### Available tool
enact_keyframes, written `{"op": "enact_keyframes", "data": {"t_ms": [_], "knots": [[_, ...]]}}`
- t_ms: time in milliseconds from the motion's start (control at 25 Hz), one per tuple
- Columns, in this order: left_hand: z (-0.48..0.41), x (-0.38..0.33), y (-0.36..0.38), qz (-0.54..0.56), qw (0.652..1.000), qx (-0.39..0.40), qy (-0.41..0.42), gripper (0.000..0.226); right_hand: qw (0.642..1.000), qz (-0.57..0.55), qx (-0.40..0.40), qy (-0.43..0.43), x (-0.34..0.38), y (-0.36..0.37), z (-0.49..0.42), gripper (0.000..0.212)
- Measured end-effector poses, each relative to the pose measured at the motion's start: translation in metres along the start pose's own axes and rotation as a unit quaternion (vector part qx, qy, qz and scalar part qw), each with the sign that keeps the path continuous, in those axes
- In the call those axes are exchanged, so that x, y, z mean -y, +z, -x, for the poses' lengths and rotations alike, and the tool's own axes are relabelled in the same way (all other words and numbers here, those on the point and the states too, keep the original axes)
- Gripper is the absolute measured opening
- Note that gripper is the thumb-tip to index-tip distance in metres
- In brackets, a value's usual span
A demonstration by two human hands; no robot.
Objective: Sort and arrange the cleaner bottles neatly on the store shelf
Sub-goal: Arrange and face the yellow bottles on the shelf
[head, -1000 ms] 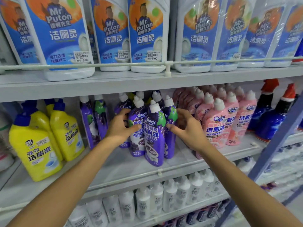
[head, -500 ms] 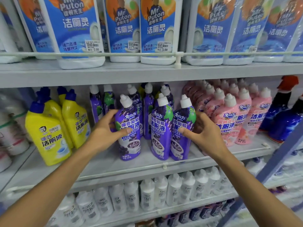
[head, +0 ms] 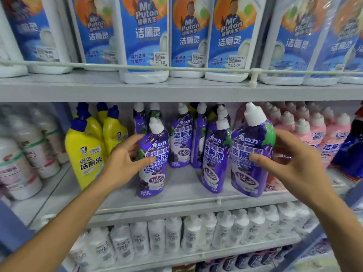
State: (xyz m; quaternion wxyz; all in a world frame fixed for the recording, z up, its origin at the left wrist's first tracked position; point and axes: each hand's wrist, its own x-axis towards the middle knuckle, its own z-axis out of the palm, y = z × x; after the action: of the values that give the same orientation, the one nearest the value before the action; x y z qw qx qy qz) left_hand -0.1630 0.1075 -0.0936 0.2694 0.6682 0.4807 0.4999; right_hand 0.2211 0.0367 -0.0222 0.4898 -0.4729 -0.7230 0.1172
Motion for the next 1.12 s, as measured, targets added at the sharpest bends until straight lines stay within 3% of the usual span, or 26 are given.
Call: {"op": "enact_keyframes", "data": {"t_ms": [280, 480, 600, 680, 880, 1120], "knots": [[0.003, 0.015, -0.023, -0.028, 0.995, -0.093, 0.003, 0.048, 0.998, -0.028, 0.033, -0.045, 0.031, 0.123, -0.024, 0.056], [-0.001, 0.031, -0.033, -0.035, 0.996, -0.085, -0.019, 0.043, 0.999, -0.032, 0.014, 0.038, 0.018, 0.215, -0.04, 0.067], [0.01, 0.05, -0.039, -0.069, 0.995, -0.052, -0.046, 0.043, 0.997, -0.035, 0.047, 0.058, 0.014, 0.225, -0.039, 0.076], [0.014, 0.055, -0.036, -0.079, 0.994, -0.063, -0.035, 0.045, 0.995, -0.032, 0.073, 0.066, 0.01, 0.225, -0.036, 0.072], [0.003, 0.046, -0.018, -0.088, 0.991, -0.098, -0.037, 0.038, 0.997, -0.051, 0.008, 0.051, 0.006, 0.251, -0.04, 0.058], [-0.02, 0.046, -0.005, -0.112, 0.984, -0.128, -0.058, 0.042, 0.991, -0.082, 0.023, 0.107, 0.003, 0.269, -0.057, 0.055]]}}
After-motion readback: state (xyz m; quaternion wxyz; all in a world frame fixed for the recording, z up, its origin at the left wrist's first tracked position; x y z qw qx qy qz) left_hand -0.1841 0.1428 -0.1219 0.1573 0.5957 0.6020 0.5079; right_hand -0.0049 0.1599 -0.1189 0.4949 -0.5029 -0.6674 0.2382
